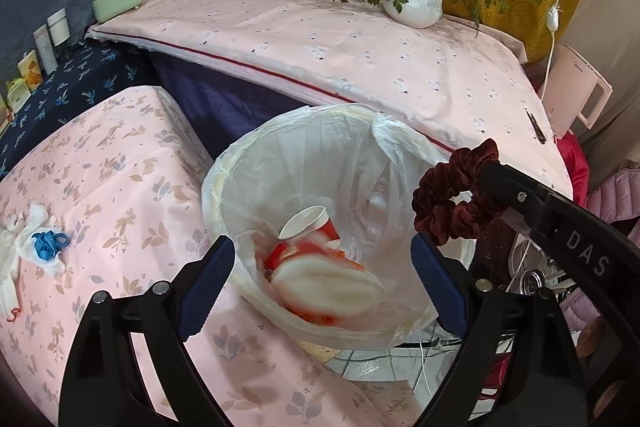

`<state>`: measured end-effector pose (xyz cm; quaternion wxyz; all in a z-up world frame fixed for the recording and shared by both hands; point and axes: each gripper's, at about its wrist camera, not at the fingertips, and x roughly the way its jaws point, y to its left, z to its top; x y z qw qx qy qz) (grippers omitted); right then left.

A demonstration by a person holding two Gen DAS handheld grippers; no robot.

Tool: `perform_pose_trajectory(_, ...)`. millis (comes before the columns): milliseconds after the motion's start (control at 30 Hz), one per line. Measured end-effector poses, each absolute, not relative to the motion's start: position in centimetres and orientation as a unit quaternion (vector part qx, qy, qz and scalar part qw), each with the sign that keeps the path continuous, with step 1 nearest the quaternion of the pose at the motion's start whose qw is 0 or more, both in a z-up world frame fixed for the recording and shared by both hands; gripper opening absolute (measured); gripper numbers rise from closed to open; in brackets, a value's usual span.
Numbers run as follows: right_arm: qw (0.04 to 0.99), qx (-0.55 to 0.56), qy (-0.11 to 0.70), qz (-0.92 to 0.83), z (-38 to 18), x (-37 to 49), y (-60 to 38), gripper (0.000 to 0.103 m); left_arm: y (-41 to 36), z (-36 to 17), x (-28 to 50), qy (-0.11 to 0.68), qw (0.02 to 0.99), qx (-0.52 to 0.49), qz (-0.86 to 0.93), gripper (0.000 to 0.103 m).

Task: Collect trash
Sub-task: 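Open both tools to drop the cup and scrunchie into the wastebasket, then move both tools back over the remaining items on the table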

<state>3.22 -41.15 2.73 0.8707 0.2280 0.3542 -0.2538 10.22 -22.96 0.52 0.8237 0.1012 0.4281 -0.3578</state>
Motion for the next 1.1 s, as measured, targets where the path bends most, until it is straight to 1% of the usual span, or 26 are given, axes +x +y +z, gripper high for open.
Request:
perform_pose_trajectory(67, 0.872, 0.226, 0.356, -0.25, 2.7, 3.6, -40.9, 0.009, -22.5, 0.4, 10.5, 0.43, 0.826, 0.1, -0.351, 0.088)
perform_pose_trajectory(233, 0.874, 0.217, 0.362, -0.243, 2.5, 4.8, -40.1, 0.009, -21.1, 0.4, 11.3, 0.433, 0.831, 0.088, -0.337, 0.088)
perform_pose_trajectory(300, 0.874, 0.215, 0.364, -0.24, 2.4, 5.2, -39.7, 0.013, -20.7, 0.5, 11.5, 0.432, 0.834, 0.087, -0.332, 0.088)
perform_pose_trajectory(367, 0.874, 0.215, 0.363, -0.241, 2.4, 5.5, -39.4, 0.015, -20.3, 0.5, 11.7, 0.431, 0.837, 0.086, -0.326, 0.088)
perform_pose_trajectory(433, 0.874, 0.216, 0.364, -0.24, 2.4, 5.6, -39.2, 0.026, -19.8, 0.5, 11.9, 0.432, 0.839, 0.084, -0.32, 0.088)
perform_pose_trajectory(467, 0.874, 0.216, 0.363, -0.242, 2.4, 5.7, -39.1, 0.036, -19.6, 0.4, 12.0, 0.433, 0.84, 0.083, -0.317, 0.089)
perform_pose_trajectory(500, 0.874, 0.213, 0.361, -0.244, 2.5, 5.7, -38.9, 0.041, -19.3, 0.4, 12.1, 0.434, 0.84, 0.082, -0.315, 0.089)
perform_pose_trajectory(633, 0.875, 0.208, 0.363, -0.243, 2.6, 5.8, -38.4, 0.042, -18.5, 0.3, 12.5, 0.436, 0.843, 0.077, -0.304, 0.089)
perform_pose_trajectory(700, 0.875, 0.209, 0.363, -0.243, 2.7, 5.7, -38.3, 0.046, -18.0, 0.3, 12.5, 0.435, 0.845, 0.075, -0.302, 0.089)
perform_pose_trajectory(867, 0.875, 0.205, 0.368, -0.239, 2.8, 5.6, -37.4, 0.049, -16.9, 0.5, 12.6, 0.431, 0.851, 0.069, -0.292, 0.089)
perform_pose_trajectory(1000, 0.876, 0.203, 0.37, -0.235, 2.8, 5.0, -36.2, 0.055, -15.8, 0.5, 12.7, 0.43, 0.855, 0.067, -0.282, 0.089)
perform_pose_trajectory(1100, 0.877, 0.204, 0.372, -0.226, 2.9, 4.7, -35.3, 0.055, -14.8, 0.5, 12.5, 0.425, 0.86, 0.071, -0.272, 0.089)
